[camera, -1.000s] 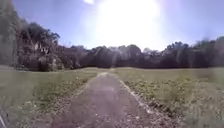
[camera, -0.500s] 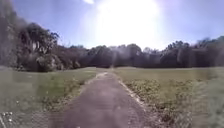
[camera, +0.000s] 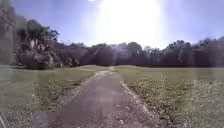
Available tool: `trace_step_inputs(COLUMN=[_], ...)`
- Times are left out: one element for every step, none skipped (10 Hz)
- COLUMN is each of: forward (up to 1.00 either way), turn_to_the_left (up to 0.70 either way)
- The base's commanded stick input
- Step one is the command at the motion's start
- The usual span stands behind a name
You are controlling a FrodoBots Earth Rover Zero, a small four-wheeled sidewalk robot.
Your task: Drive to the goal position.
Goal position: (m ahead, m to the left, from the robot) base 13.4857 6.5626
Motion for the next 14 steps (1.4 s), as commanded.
trace_step_inputs(forward=[0.7, 0.7, 0.75, 0.85, 0.85, 0.85, 0.85, 0.85, 0.85, 0.85, 0.85, 0.85, 0.85, 0.85], turn_to_the_left=[0.0, 0.0, 0.0, 0.0, 0.0, 0.0, 0.0, 0.11, 0.26, 0.1, 0.0, 0.0, 0.0, 0.0])
